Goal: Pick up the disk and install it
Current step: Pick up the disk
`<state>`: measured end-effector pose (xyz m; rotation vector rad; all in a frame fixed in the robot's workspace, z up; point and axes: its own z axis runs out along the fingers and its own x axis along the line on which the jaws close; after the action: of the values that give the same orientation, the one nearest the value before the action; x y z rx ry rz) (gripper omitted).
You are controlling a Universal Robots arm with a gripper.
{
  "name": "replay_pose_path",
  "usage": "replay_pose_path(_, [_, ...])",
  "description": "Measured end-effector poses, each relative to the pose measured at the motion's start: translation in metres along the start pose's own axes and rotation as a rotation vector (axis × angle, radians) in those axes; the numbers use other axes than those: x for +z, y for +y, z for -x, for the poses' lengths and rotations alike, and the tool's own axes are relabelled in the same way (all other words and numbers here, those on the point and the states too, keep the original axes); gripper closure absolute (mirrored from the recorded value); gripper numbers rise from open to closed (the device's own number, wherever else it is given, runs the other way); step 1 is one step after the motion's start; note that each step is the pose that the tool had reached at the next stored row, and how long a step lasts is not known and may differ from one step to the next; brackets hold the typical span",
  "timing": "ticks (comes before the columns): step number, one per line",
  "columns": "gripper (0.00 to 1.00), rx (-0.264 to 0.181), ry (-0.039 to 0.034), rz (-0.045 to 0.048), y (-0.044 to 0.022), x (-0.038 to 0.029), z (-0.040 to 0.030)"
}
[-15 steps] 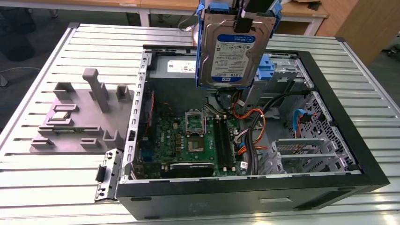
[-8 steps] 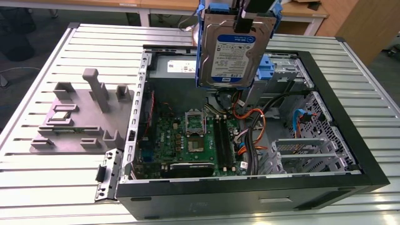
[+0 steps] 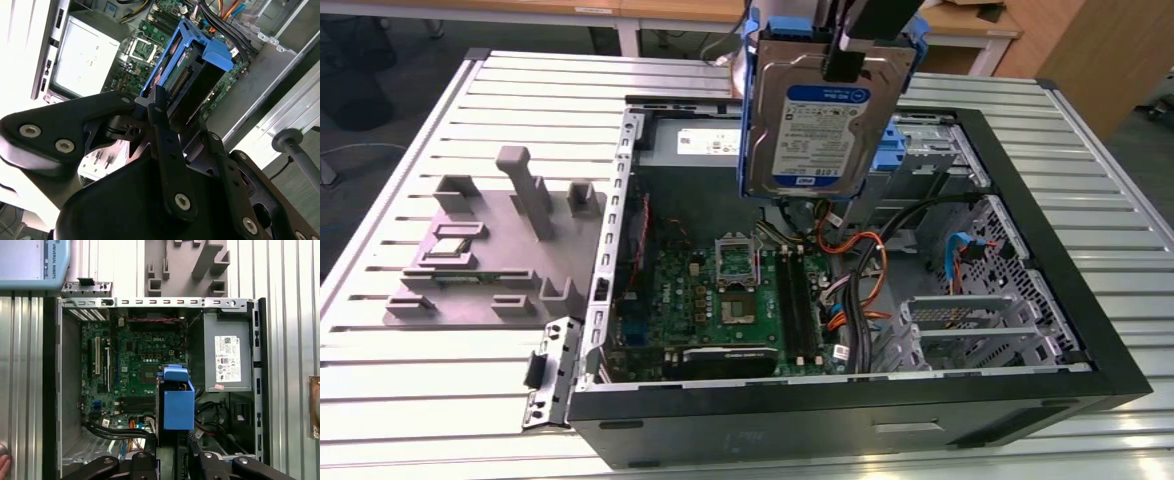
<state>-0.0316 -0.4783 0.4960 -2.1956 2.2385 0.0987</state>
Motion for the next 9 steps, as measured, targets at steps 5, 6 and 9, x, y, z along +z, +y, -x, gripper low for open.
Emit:
replay_pose_path(5, [0.65, 0.0, 0.0, -0.0001, -0.0003, 0.0001, -0.0121])
replay_pose_path(6, [0.65, 0.0, 0.0001, -0.0002, -0.0003, 0.0001, -0.014])
replay_pose_path(9, [0.65, 0.0, 0.0001, -0.0004, -0.0003, 0.0002, -0.0166])
